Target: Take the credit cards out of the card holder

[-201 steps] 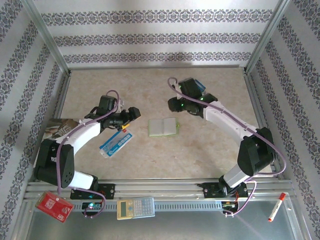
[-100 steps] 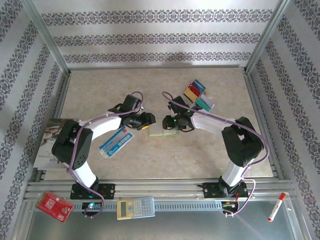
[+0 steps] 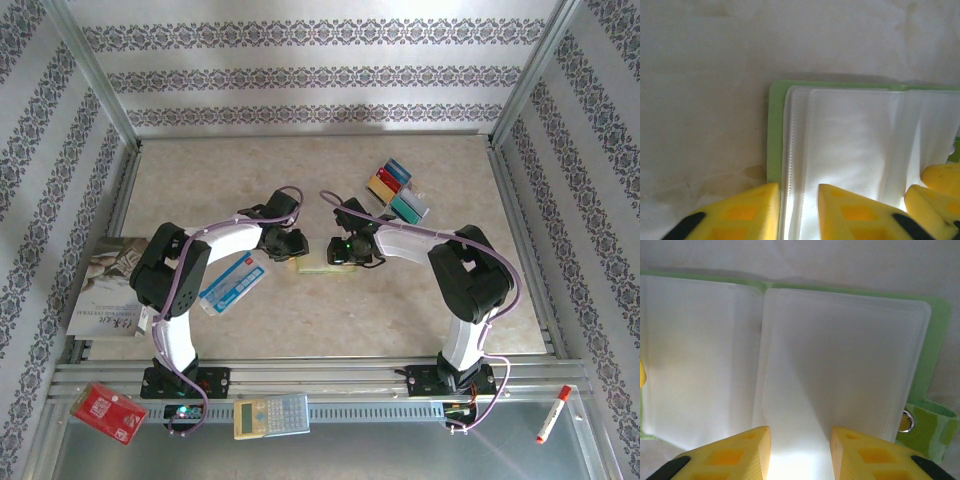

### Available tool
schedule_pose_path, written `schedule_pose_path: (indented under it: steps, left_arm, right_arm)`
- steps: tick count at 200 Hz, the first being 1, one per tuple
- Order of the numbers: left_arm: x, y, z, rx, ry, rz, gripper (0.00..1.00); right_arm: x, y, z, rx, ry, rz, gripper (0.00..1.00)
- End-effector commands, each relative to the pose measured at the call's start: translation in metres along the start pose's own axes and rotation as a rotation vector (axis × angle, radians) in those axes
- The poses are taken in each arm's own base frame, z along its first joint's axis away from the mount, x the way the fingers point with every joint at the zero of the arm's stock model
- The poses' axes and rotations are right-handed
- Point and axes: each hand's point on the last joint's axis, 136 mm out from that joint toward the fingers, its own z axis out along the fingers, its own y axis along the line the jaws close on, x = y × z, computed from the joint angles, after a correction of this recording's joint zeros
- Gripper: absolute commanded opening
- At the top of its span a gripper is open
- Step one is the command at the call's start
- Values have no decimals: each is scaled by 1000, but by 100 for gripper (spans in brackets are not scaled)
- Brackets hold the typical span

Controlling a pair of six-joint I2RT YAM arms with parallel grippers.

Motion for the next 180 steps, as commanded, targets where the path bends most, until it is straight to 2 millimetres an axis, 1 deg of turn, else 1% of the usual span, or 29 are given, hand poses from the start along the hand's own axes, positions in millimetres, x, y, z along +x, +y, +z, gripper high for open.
schedule_pose_path:
  steps: [1, 45, 57, 67, 78, 113, 126, 156, 180]
  left_arm:
    - [3, -4, 1, -11, 20, 22, 22]
    - [8, -5, 8, 0, 54, 23, 20]
    - [10, -2, 9, -14, 59, 20, 25]
    - [11, -1, 11, -15, 63, 17, 26]
    - [11, -6, 11, 15, 71, 19, 24]
    - [10, -33, 6, 152, 78, 29, 16]
    - [11, -37, 6, 174, 85, 31, 14]
    - [11, -46, 7, 221, 94, 37, 13]
    - [14, -48, 12, 242, 117, 30, 13]
  right_arm:
    - [7, -10, 9, 48, 27, 0, 38]
    - [10, -13, 14, 55, 42, 2, 37]
    - [11, -13, 15, 56, 46, 3, 37]
    - [11, -13, 16, 55, 48, 2, 37]
    - [12, -14, 17, 56, 52, 3, 36]
    - [14, -14, 19, 56, 63, 5, 34]
    - [14, -14, 20, 56, 64, 7, 33]
    - [14, -14, 19, 55, 64, 8, 33]
    - [13, -15, 19, 53, 64, 13, 33]
